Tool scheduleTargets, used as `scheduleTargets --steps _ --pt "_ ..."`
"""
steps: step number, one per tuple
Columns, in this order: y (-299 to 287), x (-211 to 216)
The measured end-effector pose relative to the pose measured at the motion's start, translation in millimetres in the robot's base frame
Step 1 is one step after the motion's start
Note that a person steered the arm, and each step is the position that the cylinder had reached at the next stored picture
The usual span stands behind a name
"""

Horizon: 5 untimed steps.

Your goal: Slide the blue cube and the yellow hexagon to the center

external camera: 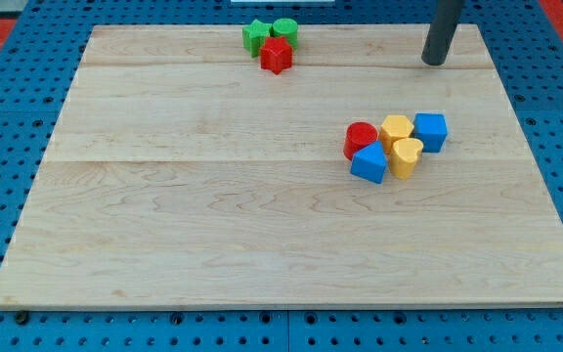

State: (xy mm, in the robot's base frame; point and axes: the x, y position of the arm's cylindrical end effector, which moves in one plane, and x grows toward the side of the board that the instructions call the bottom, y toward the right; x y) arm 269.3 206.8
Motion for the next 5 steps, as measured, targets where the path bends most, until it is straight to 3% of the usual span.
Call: scheduleTargets --steps 1,3,5 --pt "21.6 18.8" --pt "54.5 115.1" --pt "69.5 121.3"
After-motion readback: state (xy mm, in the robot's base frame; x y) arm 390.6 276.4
